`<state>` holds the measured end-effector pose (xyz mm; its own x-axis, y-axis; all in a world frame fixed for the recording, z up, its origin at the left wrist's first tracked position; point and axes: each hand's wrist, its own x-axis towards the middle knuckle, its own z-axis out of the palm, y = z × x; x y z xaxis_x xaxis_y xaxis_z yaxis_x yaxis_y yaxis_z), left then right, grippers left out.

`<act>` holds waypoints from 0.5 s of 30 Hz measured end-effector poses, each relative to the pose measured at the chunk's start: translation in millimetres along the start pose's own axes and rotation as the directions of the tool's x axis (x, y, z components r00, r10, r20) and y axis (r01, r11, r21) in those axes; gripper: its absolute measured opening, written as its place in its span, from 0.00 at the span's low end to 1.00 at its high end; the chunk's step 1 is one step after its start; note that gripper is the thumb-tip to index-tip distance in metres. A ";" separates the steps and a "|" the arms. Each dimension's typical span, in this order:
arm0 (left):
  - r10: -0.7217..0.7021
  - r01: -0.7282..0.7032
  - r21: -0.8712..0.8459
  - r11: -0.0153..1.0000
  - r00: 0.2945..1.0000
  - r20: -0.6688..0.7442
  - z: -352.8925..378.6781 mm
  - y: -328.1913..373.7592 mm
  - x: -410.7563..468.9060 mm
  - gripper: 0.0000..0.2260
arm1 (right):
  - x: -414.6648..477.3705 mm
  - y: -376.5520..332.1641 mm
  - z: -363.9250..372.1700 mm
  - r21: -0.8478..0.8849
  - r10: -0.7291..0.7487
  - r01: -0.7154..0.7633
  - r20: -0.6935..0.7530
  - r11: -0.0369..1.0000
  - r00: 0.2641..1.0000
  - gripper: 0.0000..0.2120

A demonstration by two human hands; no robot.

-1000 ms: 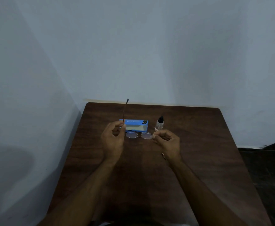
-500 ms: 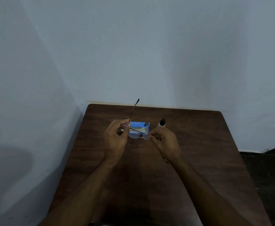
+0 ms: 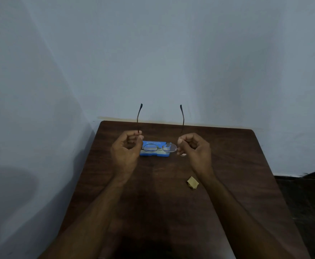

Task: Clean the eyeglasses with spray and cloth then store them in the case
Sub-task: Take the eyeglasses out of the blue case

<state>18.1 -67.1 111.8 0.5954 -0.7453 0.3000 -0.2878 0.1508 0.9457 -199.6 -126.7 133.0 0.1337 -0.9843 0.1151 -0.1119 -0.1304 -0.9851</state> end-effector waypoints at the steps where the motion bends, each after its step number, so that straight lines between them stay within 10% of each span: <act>1: -0.015 0.015 -0.028 0.999 1.000 0.002 0.1 0.9 1.4 0.09 | 0.3 -5.5 -1.4 0.011 -0.006 0.006 0.011 1.000 1.000 0.02; 8: -0.142 0.170 -0.224 0.960 0.981 0.135 0.9 22.0 11.6 0.14 | 8.7 -41.7 -11.1 0.235 0.050 -0.059 0.044 0.970 0.998 0.05; 15: -0.259 0.392 -0.368 0.843 0.896 0.362 -0.7 44.0 8.9 0.07 | 27.4 -70.0 -17.0 0.620 0.456 -0.453 0.168 0.641 0.874 0.04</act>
<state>11.3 -66.6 156.1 0.3360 -0.9416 -0.0210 0.2667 0.0737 0.9610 -204.8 -146.5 207.2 0.2310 -0.8997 -0.3703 0.4778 0.4365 -0.7624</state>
